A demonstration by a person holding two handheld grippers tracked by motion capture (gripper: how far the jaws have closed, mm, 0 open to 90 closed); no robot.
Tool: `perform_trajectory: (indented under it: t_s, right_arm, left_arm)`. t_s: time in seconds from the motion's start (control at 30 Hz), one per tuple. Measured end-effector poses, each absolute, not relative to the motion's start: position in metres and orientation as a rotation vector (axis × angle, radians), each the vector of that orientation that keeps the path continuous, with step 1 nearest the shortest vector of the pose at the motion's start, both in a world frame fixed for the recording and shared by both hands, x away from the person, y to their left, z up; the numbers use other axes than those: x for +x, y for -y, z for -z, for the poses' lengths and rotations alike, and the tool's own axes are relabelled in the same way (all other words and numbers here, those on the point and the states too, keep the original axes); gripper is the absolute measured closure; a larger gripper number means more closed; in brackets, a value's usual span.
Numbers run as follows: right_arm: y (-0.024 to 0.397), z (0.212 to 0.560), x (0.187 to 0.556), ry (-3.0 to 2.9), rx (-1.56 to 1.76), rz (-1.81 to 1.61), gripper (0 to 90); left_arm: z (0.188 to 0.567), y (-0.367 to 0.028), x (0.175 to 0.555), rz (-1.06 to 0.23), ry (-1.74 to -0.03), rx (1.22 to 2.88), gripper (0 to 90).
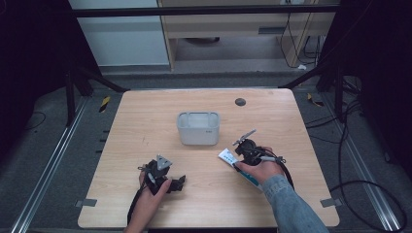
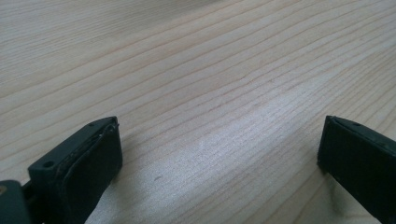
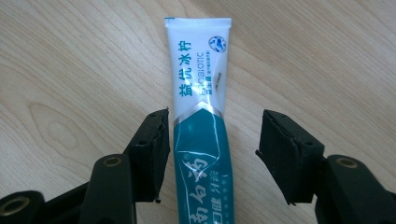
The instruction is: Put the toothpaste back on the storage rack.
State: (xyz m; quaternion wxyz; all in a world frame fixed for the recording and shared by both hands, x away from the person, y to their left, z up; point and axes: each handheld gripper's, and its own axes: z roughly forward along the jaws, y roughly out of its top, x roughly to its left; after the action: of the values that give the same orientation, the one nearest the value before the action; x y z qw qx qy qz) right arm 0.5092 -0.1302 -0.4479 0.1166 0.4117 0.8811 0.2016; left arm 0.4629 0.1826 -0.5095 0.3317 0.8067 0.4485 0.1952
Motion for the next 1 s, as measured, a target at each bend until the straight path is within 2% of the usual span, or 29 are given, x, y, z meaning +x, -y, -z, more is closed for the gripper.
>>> perform_trajectory:
  t_s: [1.0]
  right_arm:
    - [0.119, 0.462, 0.524, -2.647, 1.246, -0.552, 46.5]
  left_arm:
    - [0.510, -0.182, 0.463, -0.506, -1.162, 2.112, 0.0]
